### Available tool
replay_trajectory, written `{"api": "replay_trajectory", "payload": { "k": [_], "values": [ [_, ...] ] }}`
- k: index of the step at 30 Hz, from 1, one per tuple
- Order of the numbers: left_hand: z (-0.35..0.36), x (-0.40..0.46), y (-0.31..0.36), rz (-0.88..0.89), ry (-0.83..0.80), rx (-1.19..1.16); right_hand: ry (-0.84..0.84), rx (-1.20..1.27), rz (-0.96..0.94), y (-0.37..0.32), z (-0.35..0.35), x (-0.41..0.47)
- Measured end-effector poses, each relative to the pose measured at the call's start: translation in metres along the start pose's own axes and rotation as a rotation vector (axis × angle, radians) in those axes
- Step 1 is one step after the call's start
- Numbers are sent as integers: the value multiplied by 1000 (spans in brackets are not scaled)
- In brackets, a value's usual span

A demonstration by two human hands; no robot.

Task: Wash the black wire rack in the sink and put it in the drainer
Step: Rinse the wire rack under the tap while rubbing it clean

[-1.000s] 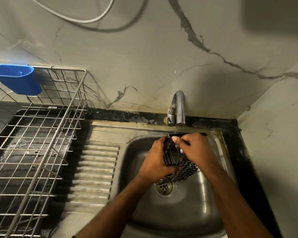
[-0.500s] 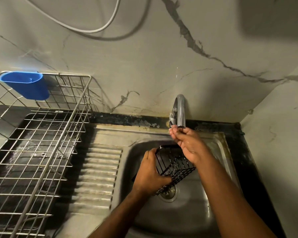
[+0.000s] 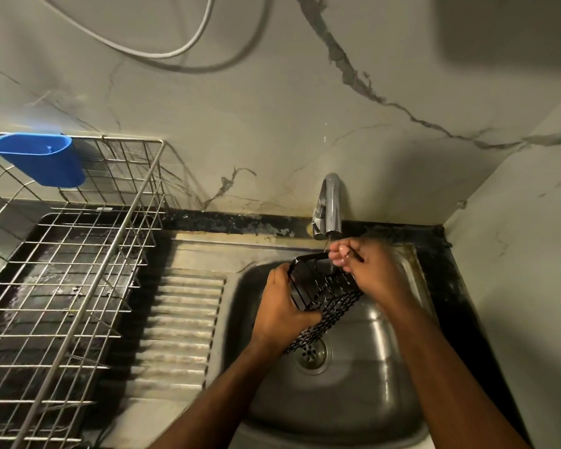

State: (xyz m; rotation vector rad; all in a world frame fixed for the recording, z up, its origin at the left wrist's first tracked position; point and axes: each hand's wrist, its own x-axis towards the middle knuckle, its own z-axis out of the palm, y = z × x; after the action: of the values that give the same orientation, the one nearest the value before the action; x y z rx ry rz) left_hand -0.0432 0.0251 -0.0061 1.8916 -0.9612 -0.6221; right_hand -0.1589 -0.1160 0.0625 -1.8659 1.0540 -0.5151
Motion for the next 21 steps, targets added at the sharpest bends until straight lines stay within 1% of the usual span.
{"api": "replay_trajectory", "payload": {
  "k": [3,4,5,9,10,14,17,21],
  "values": [
    [1,0,5,8,2,-40,136,-284,-72,10,-5,-14],
    [2,0,6,8,-6,-55,142,-339,-90,11,-5,-19],
    [3,-1,7,10,-14,-64,114,-385,-101,11,-5,-22],
    [9,-5,8,4,-23,-66,-141,-648,-65,12,9,-27],
    [10,-6,7,1,-24,-65,-157,-674,-69,12,12,-28],
    [7,-4,7,9,4,-30,-104,-455,-102,15,21,-25],
    [4,0,7,73,32,115,-74,-341,-110,15,23,-22],
    [2,6,14,108,26,279,-30,-203,-63,19,27,-21]
  ]
}}
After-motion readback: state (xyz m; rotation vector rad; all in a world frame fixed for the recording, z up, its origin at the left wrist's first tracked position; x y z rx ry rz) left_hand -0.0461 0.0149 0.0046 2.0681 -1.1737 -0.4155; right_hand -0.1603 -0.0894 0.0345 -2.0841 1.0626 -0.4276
